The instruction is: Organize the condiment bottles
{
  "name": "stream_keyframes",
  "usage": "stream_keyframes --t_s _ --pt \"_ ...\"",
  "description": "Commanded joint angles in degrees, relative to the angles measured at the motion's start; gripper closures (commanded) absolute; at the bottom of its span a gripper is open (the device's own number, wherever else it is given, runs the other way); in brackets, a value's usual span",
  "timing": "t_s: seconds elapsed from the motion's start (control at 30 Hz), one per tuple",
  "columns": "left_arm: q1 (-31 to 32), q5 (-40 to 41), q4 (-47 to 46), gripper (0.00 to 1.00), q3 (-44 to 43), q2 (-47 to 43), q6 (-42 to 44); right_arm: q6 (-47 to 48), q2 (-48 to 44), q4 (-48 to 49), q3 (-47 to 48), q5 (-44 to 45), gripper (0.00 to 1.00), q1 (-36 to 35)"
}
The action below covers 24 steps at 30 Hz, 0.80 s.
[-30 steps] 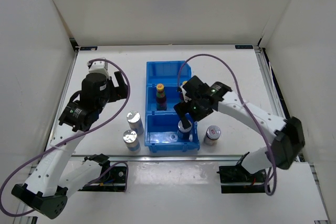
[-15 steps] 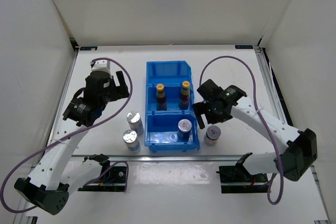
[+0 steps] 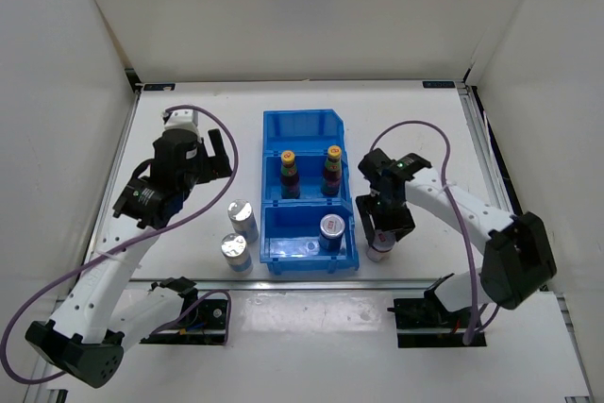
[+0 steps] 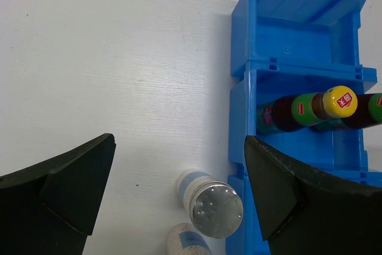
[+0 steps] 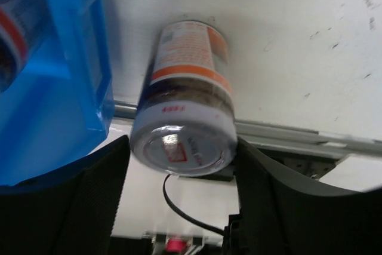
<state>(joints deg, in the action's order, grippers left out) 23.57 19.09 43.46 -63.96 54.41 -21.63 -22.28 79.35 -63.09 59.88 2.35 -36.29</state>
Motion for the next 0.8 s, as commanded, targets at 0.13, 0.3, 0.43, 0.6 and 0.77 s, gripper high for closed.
stream_keyframes --t_s 0.13,0.3,0.43,0.6,0.77 --pt "-0.4 1.6 0.1 0.0 0.8 -1.8 0.4 -0.4 4.1 -0.1 0.1 -4.9 0.46 1.1" --pt "-0.4 1.6 0.1 0.0 1.3 -2.3 0.4 -0.4 1.1 -3.2 3.0 -2.0 0.84 1.8" --pt "-0.4 2.1 0.1 0.0 1.3 -2.8 0.4 -0.4 -4.2 -3.7 9.0 1.1 0.99 1.8" --pt "-0.4 2.1 0.1 0.0 1.3 -2.8 0.4 0.1 -7.0 -3.7 16.8 3.9 0.99 0.5" --pt "-0.4 2.1 0.1 0.0 1.3 -2.3 -0.1 6.0 -5.8 -1.3 24.2 1.7 0.99 -4.5"
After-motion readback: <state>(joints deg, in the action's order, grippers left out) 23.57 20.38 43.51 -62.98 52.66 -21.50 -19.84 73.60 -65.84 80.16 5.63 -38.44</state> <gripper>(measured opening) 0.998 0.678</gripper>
